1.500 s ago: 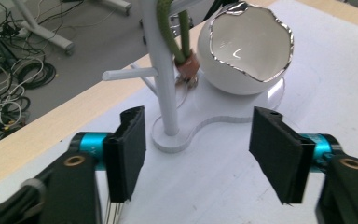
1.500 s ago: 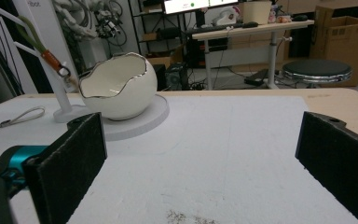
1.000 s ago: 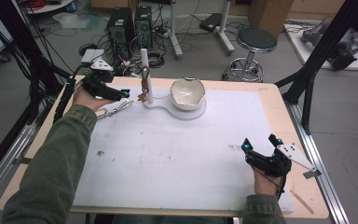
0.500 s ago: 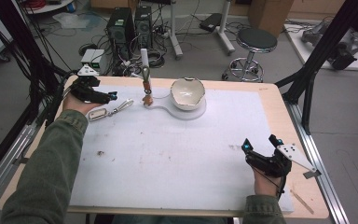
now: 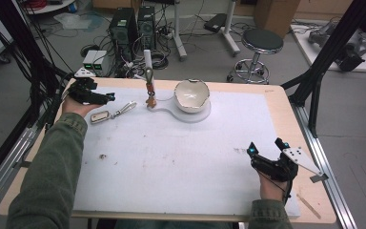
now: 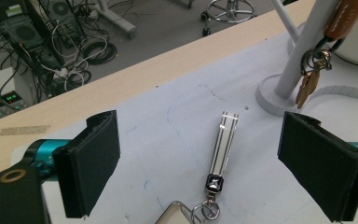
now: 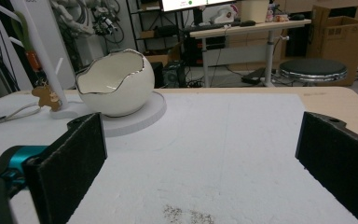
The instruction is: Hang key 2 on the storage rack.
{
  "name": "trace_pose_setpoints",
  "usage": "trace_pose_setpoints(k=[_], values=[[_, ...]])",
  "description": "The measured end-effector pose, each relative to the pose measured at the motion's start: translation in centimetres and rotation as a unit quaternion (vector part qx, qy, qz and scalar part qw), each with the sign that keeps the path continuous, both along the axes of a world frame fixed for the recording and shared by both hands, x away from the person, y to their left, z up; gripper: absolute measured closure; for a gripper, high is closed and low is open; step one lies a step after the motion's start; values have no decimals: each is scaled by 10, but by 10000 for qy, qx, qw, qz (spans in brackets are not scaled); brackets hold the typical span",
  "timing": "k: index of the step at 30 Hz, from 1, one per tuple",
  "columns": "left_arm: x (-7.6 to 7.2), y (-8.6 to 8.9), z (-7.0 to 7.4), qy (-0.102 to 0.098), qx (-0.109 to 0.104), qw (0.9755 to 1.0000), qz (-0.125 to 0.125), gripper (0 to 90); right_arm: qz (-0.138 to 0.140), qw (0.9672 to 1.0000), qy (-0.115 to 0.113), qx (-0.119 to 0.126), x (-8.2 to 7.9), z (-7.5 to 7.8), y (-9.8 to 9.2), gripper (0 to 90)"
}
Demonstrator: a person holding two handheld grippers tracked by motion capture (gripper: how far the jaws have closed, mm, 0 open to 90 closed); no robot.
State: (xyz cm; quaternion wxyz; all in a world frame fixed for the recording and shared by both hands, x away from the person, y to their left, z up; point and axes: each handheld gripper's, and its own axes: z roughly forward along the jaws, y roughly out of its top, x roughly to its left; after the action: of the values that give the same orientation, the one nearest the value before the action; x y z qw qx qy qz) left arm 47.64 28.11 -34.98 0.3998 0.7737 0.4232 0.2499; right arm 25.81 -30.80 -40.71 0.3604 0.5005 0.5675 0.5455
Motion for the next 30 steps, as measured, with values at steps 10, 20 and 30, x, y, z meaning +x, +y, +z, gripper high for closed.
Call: trace_pose_setpoints(k=[10,20,30], values=[[16,-19,-25,259,-74,9994,-216,151,-28,10000,55,-21,-3,-1,1,7],[25,-40,-46,469,58,9983,-329,179,-53,9999,43,-92,-2,-1,0,7],[34,-46,-69,893,90,9960,-47,229,-34,9999,35,-103,-2,0,0,7]])
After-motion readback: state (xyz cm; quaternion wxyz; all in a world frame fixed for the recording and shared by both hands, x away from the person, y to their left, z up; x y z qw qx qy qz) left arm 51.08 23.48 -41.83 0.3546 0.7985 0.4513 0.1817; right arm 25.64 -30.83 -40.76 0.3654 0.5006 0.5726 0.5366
